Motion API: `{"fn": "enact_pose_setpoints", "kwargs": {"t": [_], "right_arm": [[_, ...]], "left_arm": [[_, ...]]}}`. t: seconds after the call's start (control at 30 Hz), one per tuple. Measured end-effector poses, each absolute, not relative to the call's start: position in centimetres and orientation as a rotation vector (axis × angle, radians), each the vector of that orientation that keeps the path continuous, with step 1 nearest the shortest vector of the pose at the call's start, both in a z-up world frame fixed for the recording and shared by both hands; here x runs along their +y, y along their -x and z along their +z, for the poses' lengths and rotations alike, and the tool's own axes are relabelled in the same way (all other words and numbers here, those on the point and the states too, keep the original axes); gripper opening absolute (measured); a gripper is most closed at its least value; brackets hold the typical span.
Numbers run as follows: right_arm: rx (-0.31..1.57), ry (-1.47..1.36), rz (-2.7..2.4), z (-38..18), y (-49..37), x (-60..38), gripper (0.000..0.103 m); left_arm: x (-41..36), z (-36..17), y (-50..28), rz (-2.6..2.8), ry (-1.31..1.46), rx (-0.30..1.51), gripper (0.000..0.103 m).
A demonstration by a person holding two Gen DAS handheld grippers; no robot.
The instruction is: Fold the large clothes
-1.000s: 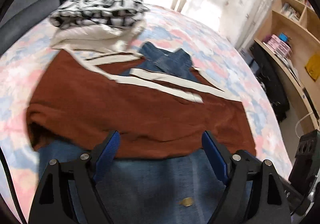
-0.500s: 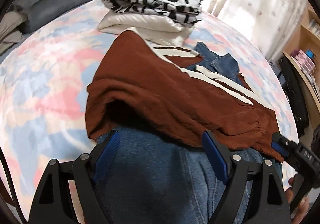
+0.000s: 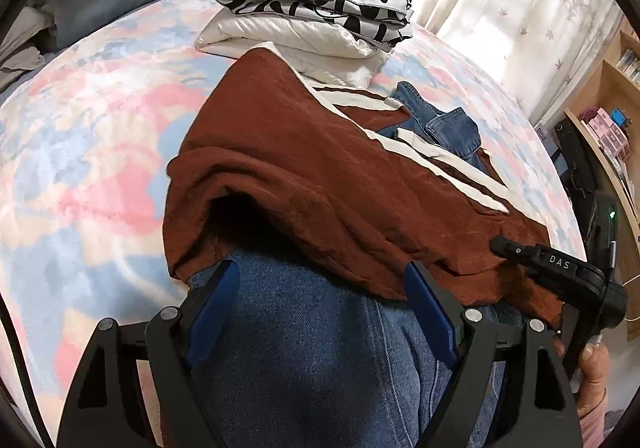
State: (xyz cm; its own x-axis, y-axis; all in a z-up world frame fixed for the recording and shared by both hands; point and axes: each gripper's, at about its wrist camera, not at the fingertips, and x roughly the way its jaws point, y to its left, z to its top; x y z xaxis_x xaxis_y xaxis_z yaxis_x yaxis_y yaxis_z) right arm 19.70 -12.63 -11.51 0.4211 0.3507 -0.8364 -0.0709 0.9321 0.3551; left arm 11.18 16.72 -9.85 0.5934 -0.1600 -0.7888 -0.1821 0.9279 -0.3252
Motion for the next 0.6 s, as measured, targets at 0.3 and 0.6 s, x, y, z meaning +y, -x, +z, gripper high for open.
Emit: {"fn": "enact_pose_setpoints", "kwargs": {"t": [0.3, 0.6], "right_arm": [[0.698, -0.112, 0.416, 3.5, -16.2, -9.0, 0.023], [0.568, -0.132, 0.189, 5.2, -18.7, -13.8, 0.021]], "left_arm": [[16.7, -9.6, -11.4, 0.016, 0.410, 0.908, 0.083], [17.5, -10.5, -11.7, -0.001, 0.446, 0.931, 0.083]]}}
